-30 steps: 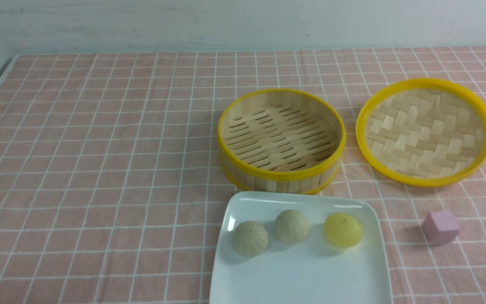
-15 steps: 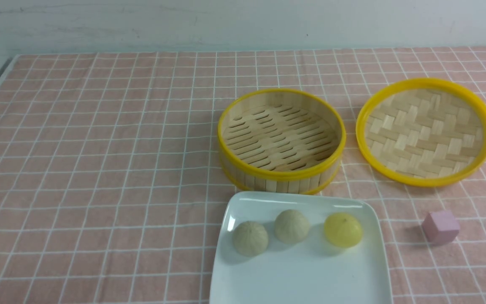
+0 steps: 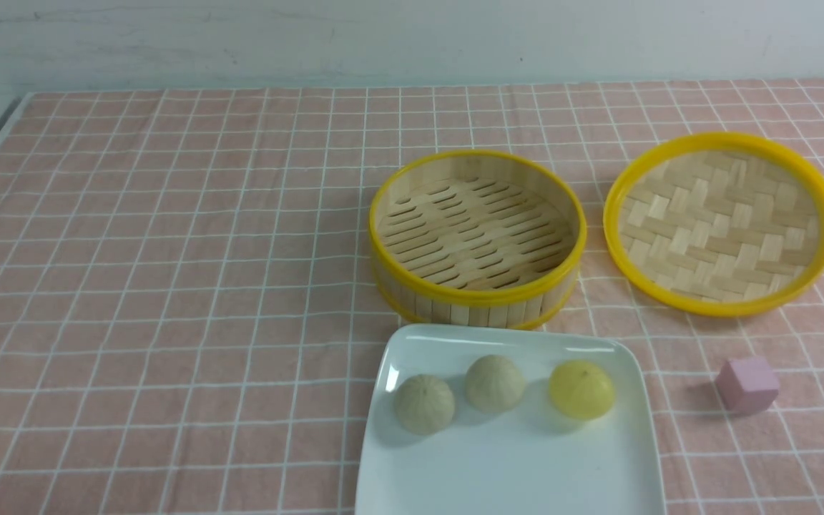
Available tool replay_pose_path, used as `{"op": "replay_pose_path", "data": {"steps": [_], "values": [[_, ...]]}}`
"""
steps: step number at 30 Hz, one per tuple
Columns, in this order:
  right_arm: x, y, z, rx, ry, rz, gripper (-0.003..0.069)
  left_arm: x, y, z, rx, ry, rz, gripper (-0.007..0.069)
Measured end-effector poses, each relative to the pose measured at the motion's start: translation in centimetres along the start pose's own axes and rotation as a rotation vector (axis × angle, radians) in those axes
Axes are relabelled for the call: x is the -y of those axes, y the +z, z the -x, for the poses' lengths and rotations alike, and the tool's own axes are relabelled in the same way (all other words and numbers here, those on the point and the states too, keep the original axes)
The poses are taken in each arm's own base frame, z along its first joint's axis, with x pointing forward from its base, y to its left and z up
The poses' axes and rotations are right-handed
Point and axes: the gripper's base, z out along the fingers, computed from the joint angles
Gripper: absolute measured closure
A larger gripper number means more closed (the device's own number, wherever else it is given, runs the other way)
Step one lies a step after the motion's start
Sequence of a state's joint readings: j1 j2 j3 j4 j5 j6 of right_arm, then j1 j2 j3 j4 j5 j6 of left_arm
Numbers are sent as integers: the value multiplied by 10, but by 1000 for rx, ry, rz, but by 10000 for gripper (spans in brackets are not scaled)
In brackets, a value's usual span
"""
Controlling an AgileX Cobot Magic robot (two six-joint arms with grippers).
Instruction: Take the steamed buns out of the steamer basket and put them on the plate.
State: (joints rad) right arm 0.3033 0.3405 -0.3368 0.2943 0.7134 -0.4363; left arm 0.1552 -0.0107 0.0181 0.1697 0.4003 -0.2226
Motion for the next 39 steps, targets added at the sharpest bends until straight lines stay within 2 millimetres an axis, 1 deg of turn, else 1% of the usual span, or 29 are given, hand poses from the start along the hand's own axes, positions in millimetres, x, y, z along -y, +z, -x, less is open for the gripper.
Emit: {"op": "replay_pose_path", "data": {"steps": [25, 29, 32, 34, 37, 38, 39], "values": [[0, 0, 0, 1, 2, 1, 423, 0, 0, 0, 0, 1, 0, 204], [0, -2, 1, 30, -1, -8, 423, 0, 0, 0, 0, 1, 0, 204], [2, -9, 6, 166, 11, -57, 423, 0, 0, 0, 0, 2, 1, 204], [4, -11, 3, 235, 32, -116, 423, 0, 0, 0, 0, 3, 1, 204], [10, -8, -8, 296, 75, -234, 423, 0, 0, 0, 0, 3, 1, 204], [10, -7, -8, 297, 76, -236, 423, 0, 0, 0, 0, 3, 1, 204], [14, -3, -17, 314, 112, -298, 423, 0, 0, 0, 0, 3, 1, 204]]}}
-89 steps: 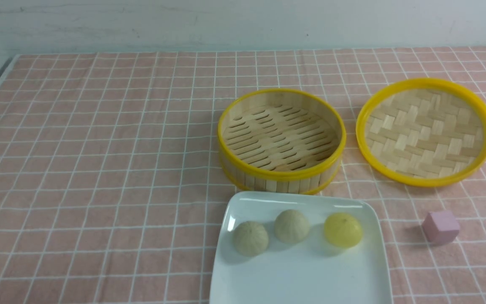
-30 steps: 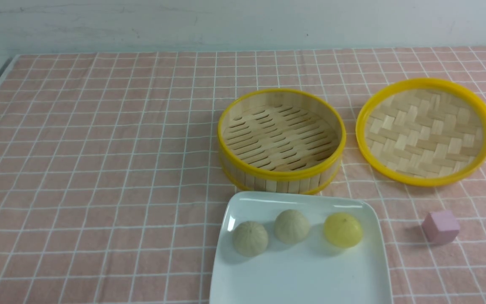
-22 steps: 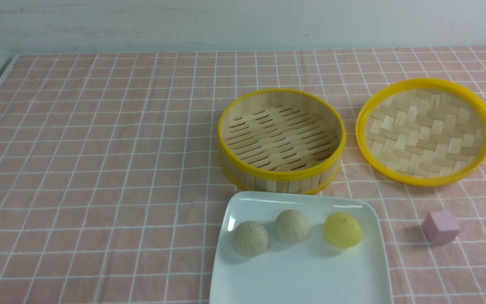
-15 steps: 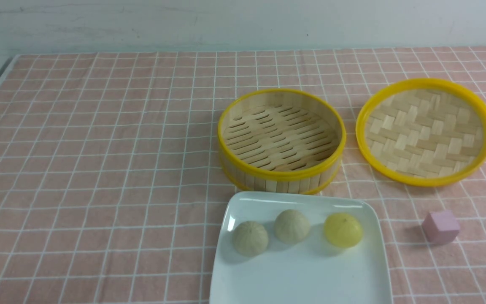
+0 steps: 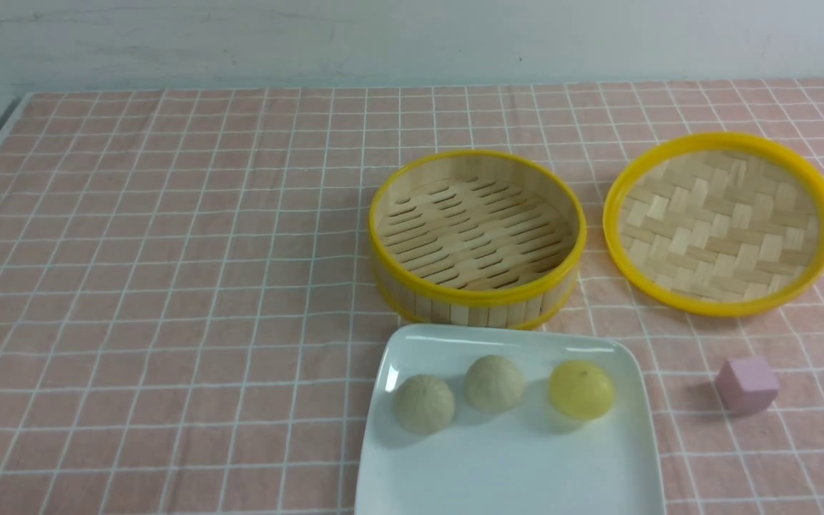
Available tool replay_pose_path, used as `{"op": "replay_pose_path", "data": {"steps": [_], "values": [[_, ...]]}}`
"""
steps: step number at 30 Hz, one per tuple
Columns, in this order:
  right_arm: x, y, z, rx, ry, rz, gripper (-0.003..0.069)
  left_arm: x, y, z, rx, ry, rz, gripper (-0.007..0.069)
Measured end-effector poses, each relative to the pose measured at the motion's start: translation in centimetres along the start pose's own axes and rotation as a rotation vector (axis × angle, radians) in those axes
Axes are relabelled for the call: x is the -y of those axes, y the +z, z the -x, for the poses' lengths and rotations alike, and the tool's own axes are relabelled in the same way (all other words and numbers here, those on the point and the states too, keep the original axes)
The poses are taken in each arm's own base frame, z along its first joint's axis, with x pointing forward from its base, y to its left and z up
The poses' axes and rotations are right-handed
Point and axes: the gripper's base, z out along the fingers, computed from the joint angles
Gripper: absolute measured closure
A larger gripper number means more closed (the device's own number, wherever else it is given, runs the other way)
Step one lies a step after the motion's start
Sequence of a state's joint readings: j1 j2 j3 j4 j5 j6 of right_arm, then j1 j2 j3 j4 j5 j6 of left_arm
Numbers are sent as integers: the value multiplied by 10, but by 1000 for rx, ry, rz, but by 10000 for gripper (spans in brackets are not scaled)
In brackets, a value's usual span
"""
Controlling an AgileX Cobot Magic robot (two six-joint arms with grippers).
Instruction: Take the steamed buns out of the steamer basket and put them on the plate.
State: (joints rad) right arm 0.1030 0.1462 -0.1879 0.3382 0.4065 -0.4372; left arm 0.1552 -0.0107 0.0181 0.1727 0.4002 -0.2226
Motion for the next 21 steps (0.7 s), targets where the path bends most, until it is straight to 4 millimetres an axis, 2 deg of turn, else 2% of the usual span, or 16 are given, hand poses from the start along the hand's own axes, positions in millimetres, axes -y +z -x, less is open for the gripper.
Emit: {"op": "replay_pose_path", "data": {"steps": [8, 16, 21], "values": [[9, 11, -47, 76, 203, -204, 423, 0, 0, 0, 0, 0, 0, 204], [9, 11, -49, 66, 163, -219, 423, 0, 0, 0, 1, 1, 0, 204], [9, 11, -57, -33, 88, -220, 423, 0, 0, 0, 2, 1, 0, 204]]}}
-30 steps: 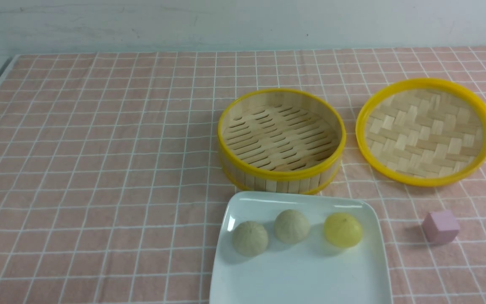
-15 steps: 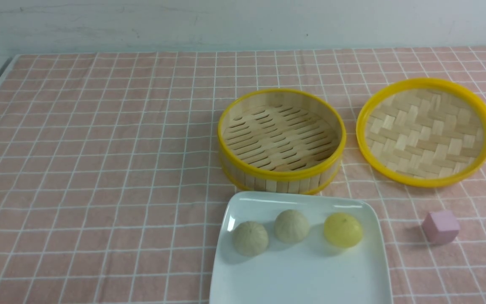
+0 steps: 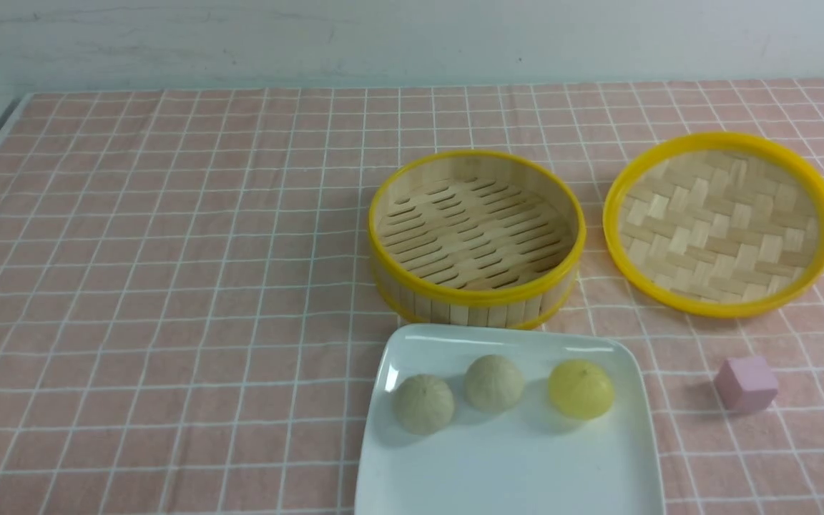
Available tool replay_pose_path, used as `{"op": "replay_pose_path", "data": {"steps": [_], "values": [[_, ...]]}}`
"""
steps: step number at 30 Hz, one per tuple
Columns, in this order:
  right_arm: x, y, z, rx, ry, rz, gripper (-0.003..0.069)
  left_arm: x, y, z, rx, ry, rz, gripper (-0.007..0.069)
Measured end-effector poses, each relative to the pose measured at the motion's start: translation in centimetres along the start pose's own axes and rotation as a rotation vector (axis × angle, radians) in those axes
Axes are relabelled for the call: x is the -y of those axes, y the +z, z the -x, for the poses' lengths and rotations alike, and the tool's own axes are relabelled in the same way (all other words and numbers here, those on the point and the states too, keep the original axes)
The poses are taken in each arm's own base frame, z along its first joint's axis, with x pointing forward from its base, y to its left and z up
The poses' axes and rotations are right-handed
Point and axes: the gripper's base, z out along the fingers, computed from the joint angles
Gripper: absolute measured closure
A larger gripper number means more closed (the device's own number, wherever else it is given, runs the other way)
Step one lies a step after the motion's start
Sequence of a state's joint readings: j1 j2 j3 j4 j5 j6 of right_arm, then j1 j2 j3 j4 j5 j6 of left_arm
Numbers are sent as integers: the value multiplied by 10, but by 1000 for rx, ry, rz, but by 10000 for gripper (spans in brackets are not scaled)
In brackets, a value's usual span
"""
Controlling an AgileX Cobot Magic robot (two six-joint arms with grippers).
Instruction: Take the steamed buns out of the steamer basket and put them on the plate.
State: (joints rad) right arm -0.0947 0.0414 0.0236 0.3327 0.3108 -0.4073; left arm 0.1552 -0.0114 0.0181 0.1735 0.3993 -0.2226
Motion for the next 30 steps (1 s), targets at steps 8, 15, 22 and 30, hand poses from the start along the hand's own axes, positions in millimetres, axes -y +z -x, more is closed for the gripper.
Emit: {"op": "replay_pose_path", "data": {"steps": [8, 15, 22, 30], "values": [[8, -1, -5, -57, 112, -96, 421, 0, 0, 0, 0, 0, 0, 204], [12, -1, -5, -61, 122, -133, 421, 0, 0, 0, 0, 0, 0, 204], [10, -1, -5, -65, 90, -113, 420, 0, 0, 0, 0, 0, 0, 204], [10, -1, -5, -66, 87, -110, 420, 0, 0, 0, 1, 0, 0, 204]]}}
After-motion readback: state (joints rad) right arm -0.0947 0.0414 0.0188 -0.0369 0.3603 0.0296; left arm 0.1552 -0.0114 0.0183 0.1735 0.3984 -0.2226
